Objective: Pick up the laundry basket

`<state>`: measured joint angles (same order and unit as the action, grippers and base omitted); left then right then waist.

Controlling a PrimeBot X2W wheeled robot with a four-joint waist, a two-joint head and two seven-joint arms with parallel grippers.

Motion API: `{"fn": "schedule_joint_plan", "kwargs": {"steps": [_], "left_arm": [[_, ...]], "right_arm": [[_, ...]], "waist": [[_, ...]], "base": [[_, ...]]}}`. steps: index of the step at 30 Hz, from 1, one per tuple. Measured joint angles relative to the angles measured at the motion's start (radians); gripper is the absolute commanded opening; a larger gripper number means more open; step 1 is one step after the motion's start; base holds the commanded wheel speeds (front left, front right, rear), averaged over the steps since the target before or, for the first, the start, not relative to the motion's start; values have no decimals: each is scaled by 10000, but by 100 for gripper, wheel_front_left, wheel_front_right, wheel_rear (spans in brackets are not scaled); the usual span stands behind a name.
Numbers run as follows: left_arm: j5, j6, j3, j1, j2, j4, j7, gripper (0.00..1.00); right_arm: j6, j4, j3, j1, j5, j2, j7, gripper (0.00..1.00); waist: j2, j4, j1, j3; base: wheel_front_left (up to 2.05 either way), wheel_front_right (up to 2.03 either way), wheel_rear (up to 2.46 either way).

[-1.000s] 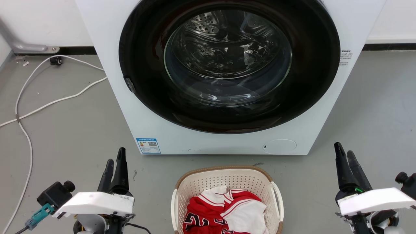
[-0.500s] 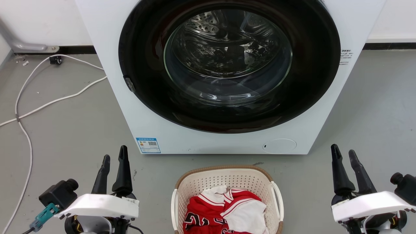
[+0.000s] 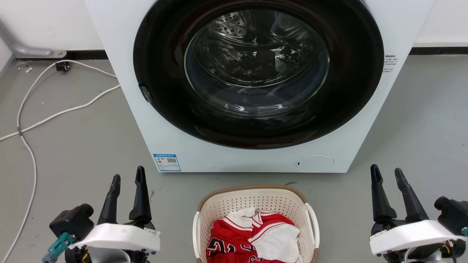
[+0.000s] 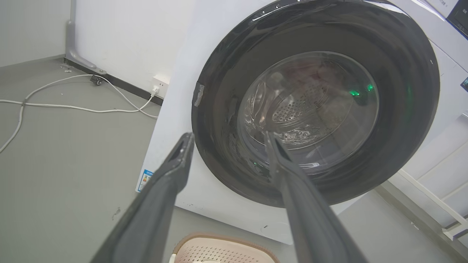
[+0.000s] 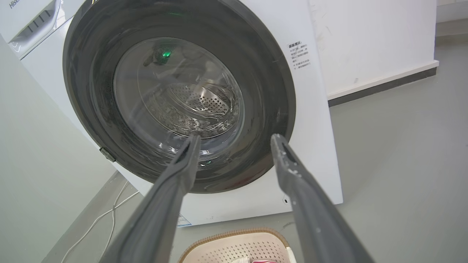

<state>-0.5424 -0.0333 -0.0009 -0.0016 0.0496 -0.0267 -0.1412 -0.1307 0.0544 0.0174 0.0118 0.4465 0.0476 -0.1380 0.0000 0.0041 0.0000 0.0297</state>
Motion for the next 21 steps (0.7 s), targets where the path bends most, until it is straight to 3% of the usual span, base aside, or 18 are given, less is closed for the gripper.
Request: {"fn": "schedule_joint_plan", "kwargs": {"steps": [21], "left_arm": [[2092,159,-81,340,0,81,-485,100]], "right_arm": [[-2,-146,-113,301,-2115,4,-497,100]], "waist": [[1,-5,1,73]], "base": [[0,0,0]]}}
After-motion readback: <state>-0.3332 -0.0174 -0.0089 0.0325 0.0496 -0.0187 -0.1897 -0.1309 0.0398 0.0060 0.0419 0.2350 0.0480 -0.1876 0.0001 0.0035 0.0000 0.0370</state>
